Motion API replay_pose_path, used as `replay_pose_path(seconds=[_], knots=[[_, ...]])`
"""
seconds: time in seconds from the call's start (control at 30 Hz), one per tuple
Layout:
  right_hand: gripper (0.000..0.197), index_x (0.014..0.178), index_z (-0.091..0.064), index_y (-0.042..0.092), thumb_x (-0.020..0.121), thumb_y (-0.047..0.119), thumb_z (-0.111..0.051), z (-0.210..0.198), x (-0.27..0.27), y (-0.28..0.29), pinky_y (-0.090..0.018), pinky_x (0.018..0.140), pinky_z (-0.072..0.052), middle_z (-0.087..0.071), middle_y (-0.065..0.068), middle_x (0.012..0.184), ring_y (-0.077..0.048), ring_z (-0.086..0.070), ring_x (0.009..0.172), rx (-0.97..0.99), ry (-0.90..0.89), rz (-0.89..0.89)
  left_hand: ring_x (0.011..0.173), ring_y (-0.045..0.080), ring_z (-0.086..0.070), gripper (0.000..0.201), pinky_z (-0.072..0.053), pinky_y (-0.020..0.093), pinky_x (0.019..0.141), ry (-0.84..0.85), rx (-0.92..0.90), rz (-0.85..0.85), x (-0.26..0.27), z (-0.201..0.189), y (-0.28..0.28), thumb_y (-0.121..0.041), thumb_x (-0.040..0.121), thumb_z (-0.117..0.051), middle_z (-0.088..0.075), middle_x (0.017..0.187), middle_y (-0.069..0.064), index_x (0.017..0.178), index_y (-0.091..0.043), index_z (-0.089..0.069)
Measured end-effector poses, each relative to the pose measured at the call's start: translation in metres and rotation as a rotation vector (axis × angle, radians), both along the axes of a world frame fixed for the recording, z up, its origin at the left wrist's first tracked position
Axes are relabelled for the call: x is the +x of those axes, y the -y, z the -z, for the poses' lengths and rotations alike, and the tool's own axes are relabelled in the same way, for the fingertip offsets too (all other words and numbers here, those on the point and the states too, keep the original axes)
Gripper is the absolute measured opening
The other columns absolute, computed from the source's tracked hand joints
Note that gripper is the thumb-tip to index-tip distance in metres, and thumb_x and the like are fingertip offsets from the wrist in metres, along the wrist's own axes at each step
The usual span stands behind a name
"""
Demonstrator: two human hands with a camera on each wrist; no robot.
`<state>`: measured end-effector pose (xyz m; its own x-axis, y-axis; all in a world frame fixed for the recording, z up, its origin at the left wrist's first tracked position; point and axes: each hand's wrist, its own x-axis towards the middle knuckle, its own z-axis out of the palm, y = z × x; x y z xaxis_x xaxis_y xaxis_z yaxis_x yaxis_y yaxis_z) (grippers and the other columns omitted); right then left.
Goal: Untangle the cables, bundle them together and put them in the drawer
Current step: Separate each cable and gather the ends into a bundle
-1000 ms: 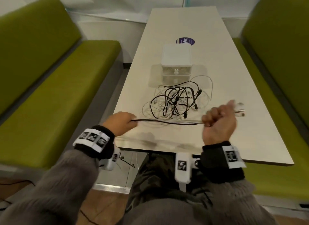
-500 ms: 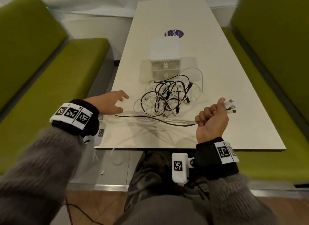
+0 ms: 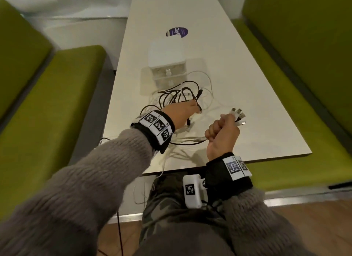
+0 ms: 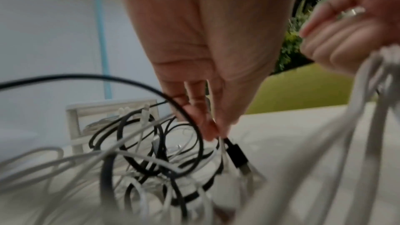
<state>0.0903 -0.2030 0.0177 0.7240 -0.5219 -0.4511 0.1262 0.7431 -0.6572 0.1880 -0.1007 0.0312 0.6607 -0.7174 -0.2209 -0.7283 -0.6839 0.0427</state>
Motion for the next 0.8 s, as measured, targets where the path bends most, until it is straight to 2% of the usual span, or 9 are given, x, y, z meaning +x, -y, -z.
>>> replay_pose_path(seconds=[0.07,0.17,0.33,0.4,0.47,0.57,0.63,0.73,0.8], knots=[[0.028,0.068,-0.040,0.015,0.095,0.012,-0.038,0.001,0.002,0.002,-0.016,0.038,-0.018,-0.021,0.009,0.041,-0.009,-0.016,0.035,0.001,-0.001,-0.005,0.103,0.027,-0.053,0.044,-0.037,0.030,0.067,0.120,0.029,0.002,0.001,0.005,0.004,0.013,0.082,-0.045,-0.038,0.134,0.008,0.121,-0.009,-0.049],[0.029,0.067,-0.038,0.016,0.095,0.012,-0.037,0.004,0.003,0.004,-0.017,0.038,-0.018,-0.021,0.008,0.043,-0.009,-0.016,0.036,0.018,0.012,-0.009,0.106,0.028,-0.046,0.044,-0.046,0.033,0.074,0.226,0.008,-0.057,0.003,0.009,0.005,0.015,0.080,-0.046,-0.036,0.128,0.013,0.118,-0.008,-0.048],[0.037,0.058,-0.031,0.015,0.094,0.012,-0.038,0.005,0.003,0.008,-0.021,0.040,-0.018,-0.022,0.005,0.044,-0.011,-0.017,0.038,0.034,0.057,-0.040,0.104,0.030,-0.048,0.039,-0.044,0.039,0.076,0.206,-0.073,-0.027,0.012,0.006,0.003,0.012,0.080,-0.044,-0.049,0.111,0.014,0.113,-0.007,-0.053],[0.034,0.060,-0.036,0.013,0.093,0.011,-0.037,0.004,0.003,0.009,-0.021,0.040,-0.020,-0.024,0.005,0.044,-0.010,-0.018,0.038,0.041,0.072,-0.042,0.097,0.031,-0.055,0.032,-0.043,0.039,0.076,0.127,-0.230,-0.107,0.014,-0.004,0.002,0.008,0.081,-0.050,-0.058,0.104,0.013,0.109,-0.007,-0.057],[0.031,0.062,-0.041,0.012,0.093,0.011,-0.036,0.003,0.004,0.011,-0.021,0.041,-0.022,-0.026,0.006,0.044,-0.009,-0.020,0.038,0.042,0.081,-0.050,0.090,0.025,-0.060,0.018,-0.045,0.033,0.076,0.076,-0.442,-0.242,0.014,-0.020,-0.002,-0.003,0.081,-0.062,-0.066,0.093,0.007,0.098,-0.009,-0.064],[0.031,0.064,-0.047,0.011,0.093,0.008,-0.034,0.003,0.006,0.009,-0.021,0.043,-0.024,-0.025,0.008,0.045,-0.008,-0.021,0.040,0.004,0.107,-0.074,0.083,0.007,-0.052,0.007,-0.039,0.026,0.076,0.053,-0.751,-0.329,0.004,-0.051,-0.006,-0.021,0.077,-0.073,-0.060,0.073,-0.013,0.082,-0.017,-0.069],[0.030,0.070,-0.056,0.009,0.093,0.005,-0.036,0.001,0.007,0.005,-0.021,0.044,-0.026,-0.025,0.008,0.047,-0.008,-0.022,0.043,-0.059,0.130,-0.081,0.080,0.002,-0.050,0.007,-0.038,0.020,0.078,-0.009,-0.960,-0.349,-0.009,-0.063,-0.002,-0.022,0.075,-0.075,-0.057,0.070,-0.019,0.078,-0.018,-0.069],[0.018,0.089,-0.067,0.009,0.094,0.010,-0.050,-0.009,0.010,-0.001,-0.021,0.046,-0.028,-0.029,0.008,0.049,-0.007,-0.026,0.046,-0.161,0.179,-0.094,0.071,0.008,-0.061,0.006,-0.050,0.025,0.077,-0.230,-1.195,-0.379,-0.027,-0.057,0.007,-0.011,0.077,-0.073,-0.067,0.071,-0.003,0.075,-0.011,-0.067],[0.010,0.095,-0.068,0.011,0.093,0.012,-0.059,-0.015,0.014,-0.004,-0.021,0.048,-0.031,-0.047,0.008,0.054,-0.006,-0.035,0.048,-0.213,0.211,-0.096,0.068,0.018,-0.064,0.005,-0.055,0.036,0.075,-0.294,-1.213,-0.380,-0.033,-0.044,0.011,-0.009,0.080,-0.070,-0.067,0.071,0.007,0.077,-0.007,-0.066]])
